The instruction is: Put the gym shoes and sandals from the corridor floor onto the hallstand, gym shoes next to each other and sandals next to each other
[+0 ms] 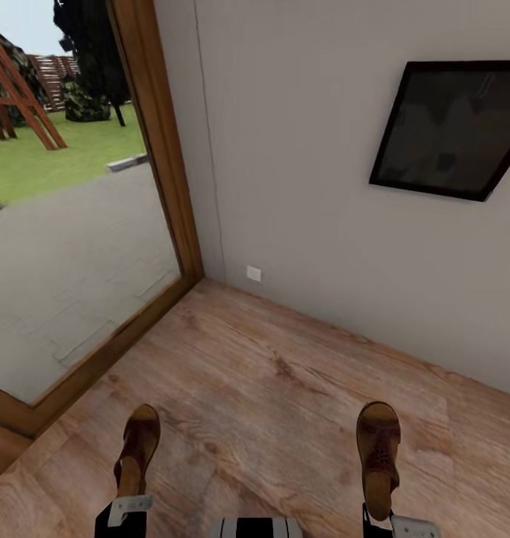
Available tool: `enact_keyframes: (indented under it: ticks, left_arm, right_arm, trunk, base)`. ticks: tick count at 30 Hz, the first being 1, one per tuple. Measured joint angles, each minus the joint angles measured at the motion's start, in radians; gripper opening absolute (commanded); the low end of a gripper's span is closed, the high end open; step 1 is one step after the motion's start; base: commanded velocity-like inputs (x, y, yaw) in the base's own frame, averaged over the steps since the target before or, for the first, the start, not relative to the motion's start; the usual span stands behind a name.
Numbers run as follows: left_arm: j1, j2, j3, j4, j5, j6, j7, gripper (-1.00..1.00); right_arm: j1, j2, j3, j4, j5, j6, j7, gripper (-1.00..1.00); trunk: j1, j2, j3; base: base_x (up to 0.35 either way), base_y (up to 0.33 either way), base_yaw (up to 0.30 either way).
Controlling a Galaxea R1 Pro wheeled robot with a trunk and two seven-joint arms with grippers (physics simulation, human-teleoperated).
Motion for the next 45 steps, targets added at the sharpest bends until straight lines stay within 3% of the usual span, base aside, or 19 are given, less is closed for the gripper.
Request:
enact_keyframes:
  ticks: [10, 28, 45]
  left_arm:
    - [0.0, 0.0, 0.0, 0.001, 0.0, -0.001, 0.0, -1.0]
    - [0.0, 0.0, -0.001, 0.001, 0.0, -0.002, -0.001, -1.0]
    - [0.0, 0.0, -0.002, 0.002, 0.0, -0.002, 0.0, -1.0]
  right_arm:
    - [0.0, 0.003, 0.0, 0.001, -0.001, -0.002, 0.0, -1.0]
    - [0.0, 0.003, 0.0, 0.002, -0.002, -0.001, 0.0, -1.0]
    - [0.0, 0.005, 0.0, 0.003, -0.002, -0.001, -0.002, -1.0]
  trunk:
    - [-0.004, 0.002, 0.054]
    - [-0.013, 0.007, 0.138]
    - [-0.074, 0.119, 0.197]
  base:
    - [0.0, 0.0, -0.113]
    - [0.0, 0.0, -0.266]
    - [0.0, 0.0, -0.218]
